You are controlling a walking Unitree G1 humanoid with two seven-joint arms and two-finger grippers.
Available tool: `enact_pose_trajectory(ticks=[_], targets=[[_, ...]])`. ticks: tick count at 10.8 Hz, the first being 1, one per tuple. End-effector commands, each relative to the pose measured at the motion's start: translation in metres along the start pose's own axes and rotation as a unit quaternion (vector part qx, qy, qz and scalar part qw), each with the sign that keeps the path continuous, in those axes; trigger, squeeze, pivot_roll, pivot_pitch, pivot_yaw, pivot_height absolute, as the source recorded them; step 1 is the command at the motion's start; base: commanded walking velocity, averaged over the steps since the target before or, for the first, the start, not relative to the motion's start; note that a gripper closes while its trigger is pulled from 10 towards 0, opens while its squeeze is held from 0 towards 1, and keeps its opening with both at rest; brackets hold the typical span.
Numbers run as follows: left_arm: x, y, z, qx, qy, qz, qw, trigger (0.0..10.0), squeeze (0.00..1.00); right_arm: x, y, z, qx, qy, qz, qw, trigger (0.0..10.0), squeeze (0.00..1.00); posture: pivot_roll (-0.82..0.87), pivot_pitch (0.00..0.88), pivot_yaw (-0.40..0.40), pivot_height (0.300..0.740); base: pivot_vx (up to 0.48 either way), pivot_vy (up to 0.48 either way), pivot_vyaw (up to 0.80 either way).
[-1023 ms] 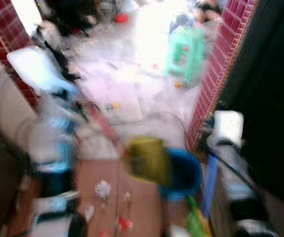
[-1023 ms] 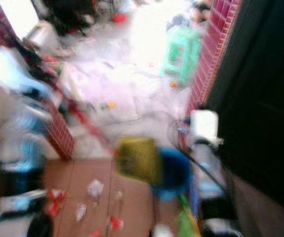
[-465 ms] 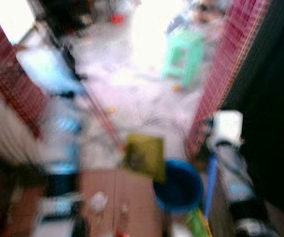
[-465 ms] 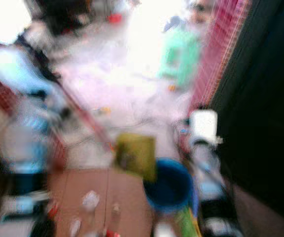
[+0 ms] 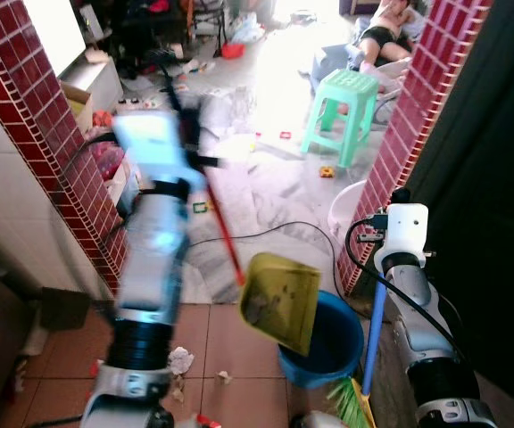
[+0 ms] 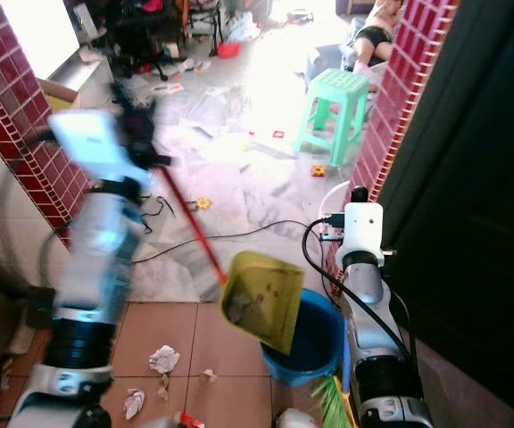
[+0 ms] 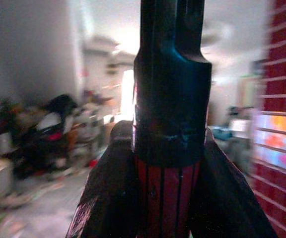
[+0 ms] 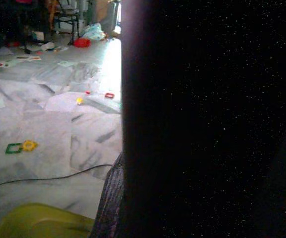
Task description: Sweep floor
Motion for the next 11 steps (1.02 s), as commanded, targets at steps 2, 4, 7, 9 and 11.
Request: enact_pose_trajectory(ticks=[2,4,7,9,11], targets=[[-0.002,0.003,0.021,-0.049,-0.023,0.018,0.998,10.0,0.0,0.01,-0.004,-0.001,0.001,-0.002,0.018,1.0,10.0,0.0,-0.08,0.0,0.03,0.74,0.0,0.0,0.0],[0.008,0.006,0.065,-0.175,-0.012,0.051,0.983,10.0,0.0,0.009,-0.003,-0.001,0.001,-0.003,0.017,1.0,10.0,0.0,-0.08,0.0,0.031,0.74,0.0,0.0,0.0],[0.017,0.031,0.113,-0.36,-0.064,0.091,0.926,10.0,0.0,0.007,-0.003,-0.001,-0.001,-0.005,0.015,1.0,10.0,0.0,-0.08,0.0,0.034,0.74,0.0,0.0,0.0],[0.02,0.032,0.113,-0.363,-0.067,0.099,0.924,10.0,0.0,0.006,-0.002,-0.002,0.0,-0.005,0.012,1.0,10.0,0.0,-0.08,0.0,0.028,0.74,0.0,0.0,0.0],[0.03,0.024,0.107,-0.327,-0.006,0.085,0.941,10.0,0.0,0.006,-0.003,-0.002,0.001,-0.004,0.012,1.0,10.0,0.0,-0.08,0.0,0.028,0.74,0.0,0.0,0.0]])
Point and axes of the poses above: a point about 5 cm out from each wrist's last joint towards the gripper, its own y axis pointing back from the gripper into the wrist, its own x axis along the axis of the wrist's last joint, z = x × y, the point moved 3 cm from there along -y, pointing out of the wrist towards the gripper, and after that the axes turned 11 degrees about -y, right-handed, at the moved point
